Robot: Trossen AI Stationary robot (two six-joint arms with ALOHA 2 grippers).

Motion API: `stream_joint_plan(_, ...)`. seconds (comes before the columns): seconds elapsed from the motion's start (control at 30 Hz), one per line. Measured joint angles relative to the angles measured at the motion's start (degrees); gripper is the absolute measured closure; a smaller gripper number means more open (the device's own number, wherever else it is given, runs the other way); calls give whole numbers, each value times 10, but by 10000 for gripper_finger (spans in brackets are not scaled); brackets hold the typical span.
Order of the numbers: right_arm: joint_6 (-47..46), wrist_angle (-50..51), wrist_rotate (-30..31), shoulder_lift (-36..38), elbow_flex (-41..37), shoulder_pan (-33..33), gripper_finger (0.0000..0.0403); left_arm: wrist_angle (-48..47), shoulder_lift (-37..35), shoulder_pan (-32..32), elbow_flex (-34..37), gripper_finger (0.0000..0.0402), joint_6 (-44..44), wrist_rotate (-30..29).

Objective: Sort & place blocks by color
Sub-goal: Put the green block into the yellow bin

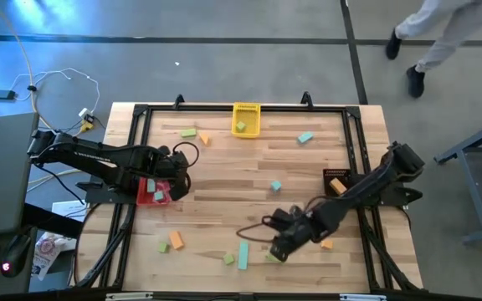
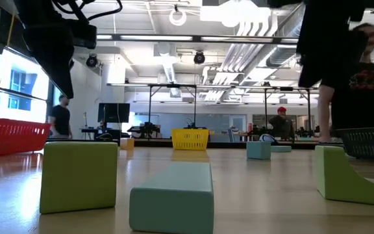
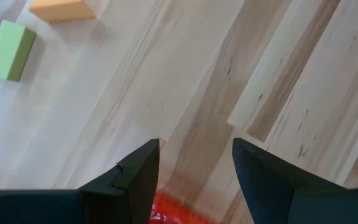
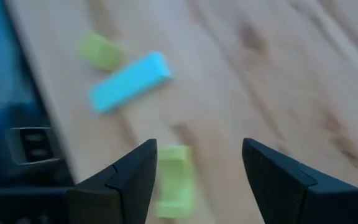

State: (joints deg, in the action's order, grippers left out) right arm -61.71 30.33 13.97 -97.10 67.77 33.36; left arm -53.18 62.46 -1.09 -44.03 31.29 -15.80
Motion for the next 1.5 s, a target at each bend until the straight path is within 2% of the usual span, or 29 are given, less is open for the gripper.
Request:
stream_joint_plan(0.2,0,-86,36,0,0,26,181,5,0,0,0,213,0,0)
stream_joint_plan(0.53,21,-116,21,-9,21,35,181,5,0,0,0,212,17,1)
stream_joint_plan(0.63,50,-86,21,-26,65,39,181,5,0,0,0,211,26,2)
stream_joint_plan(0.83,50,89,23,-78,155,47,181,4,0,0,0,213,44,7)
stream_joint_plan(0.93,50,138,22,-110,174,50,181,4,0,0,0,211,45,7)
stream_joint_plan(1.2,47,171,-14,-171,177,54,181,3,0,0,0,212,45,7)
stream_joint_plan(1.5,18,170,-41,-188,177,63,181,4,0,0,0,213,45,6)
